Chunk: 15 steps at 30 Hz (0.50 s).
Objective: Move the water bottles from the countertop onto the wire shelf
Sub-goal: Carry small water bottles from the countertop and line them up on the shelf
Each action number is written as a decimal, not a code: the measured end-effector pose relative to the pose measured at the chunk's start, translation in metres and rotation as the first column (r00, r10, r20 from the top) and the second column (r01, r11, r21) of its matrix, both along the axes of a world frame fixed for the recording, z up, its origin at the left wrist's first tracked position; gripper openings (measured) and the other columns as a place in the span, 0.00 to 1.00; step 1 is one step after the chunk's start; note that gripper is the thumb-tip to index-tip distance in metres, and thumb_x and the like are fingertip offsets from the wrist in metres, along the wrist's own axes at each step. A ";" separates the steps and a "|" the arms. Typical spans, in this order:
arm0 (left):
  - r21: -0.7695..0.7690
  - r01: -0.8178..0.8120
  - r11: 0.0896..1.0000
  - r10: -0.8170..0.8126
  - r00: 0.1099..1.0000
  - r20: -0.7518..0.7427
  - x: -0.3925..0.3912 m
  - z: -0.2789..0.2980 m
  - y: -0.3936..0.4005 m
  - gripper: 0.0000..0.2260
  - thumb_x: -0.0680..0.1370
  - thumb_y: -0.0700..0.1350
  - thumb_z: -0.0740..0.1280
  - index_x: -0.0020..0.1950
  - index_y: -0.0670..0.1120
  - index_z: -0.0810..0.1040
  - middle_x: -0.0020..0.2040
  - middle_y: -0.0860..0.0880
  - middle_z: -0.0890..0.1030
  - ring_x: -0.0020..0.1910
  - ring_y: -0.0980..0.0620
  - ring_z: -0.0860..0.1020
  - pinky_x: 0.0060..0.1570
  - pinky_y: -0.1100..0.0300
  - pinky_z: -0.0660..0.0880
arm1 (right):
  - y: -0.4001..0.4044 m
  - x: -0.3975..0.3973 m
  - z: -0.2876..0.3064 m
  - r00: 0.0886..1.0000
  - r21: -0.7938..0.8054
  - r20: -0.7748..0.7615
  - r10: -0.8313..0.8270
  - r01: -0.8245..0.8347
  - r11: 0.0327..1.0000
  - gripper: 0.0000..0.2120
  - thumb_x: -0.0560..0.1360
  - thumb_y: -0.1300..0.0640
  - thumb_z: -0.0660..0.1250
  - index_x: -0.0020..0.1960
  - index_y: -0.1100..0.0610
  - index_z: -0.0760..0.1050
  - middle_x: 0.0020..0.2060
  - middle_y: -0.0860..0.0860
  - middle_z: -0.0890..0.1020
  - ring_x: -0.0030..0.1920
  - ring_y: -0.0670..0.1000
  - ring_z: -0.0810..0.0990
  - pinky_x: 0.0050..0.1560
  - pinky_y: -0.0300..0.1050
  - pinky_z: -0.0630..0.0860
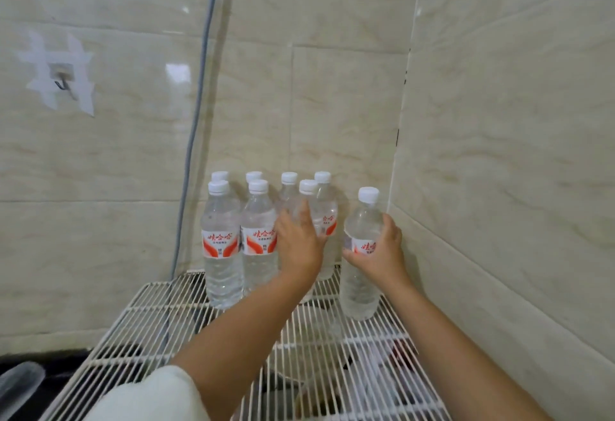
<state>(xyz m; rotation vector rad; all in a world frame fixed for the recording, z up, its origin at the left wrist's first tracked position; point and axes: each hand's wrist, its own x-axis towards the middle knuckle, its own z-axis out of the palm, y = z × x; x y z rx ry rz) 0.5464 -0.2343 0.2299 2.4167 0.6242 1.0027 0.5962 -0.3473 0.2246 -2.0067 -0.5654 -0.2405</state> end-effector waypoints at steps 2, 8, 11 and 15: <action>0.181 0.031 0.983 -0.018 0.997 -0.074 -0.006 -0.002 0.005 0.34 0.76 0.45 0.66 0.75 0.50 0.49 0.74 0.39 0.49 0.74 0.41 0.50 0.72 0.52 0.54 | -0.002 -0.005 0.003 0.999 -0.031 -0.047 0.009 -0.010 0.999 0.44 0.64 0.59 0.77 0.71 0.57 0.55 0.65 0.58 0.66 0.65 0.57 0.68 0.61 0.47 0.68; 0.536 0.152 0.830 0.091 0.912 -0.401 -0.025 -0.022 0.028 0.37 0.76 0.54 0.62 0.75 0.53 0.39 0.73 0.40 0.31 0.73 0.41 0.32 0.65 0.52 0.32 | -0.007 -0.013 0.007 0.989 -0.073 -0.145 -0.004 -0.006 0.997 0.40 0.67 0.61 0.74 0.71 0.57 0.53 0.62 0.56 0.73 0.60 0.55 0.74 0.49 0.41 0.67; 0.583 0.155 0.797 0.143 0.890 -0.432 -0.026 -0.019 0.027 0.36 0.78 0.55 0.60 0.75 0.51 0.38 0.73 0.39 0.31 0.71 0.41 0.29 0.64 0.51 0.29 | -0.004 -0.015 0.006 0.993 -0.047 -0.116 -0.034 0.029 0.998 0.35 0.68 0.61 0.73 0.69 0.59 0.57 0.61 0.56 0.73 0.60 0.55 0.75 0.49 0.41 0.68; 0.550 0.137 0.824 0.142 0.889 -0.435 -0.024 -0.019 0.025 0.37 0.79 0.52 0.59 0.73 0.50 0.33 0.70 0.40 0.27 0.63 0.44 0.24 0.63 0.51 0.28 | 0.014 -0.011 -0.002 0.994 -0.006 -0.095 -0.053 0.053 0.999 0.29 0.68 0.61 0.73 0.63 0.60 0.61 0.58 0.57 0.75 0.55 0.55 0.77 0.51 0.44 0.74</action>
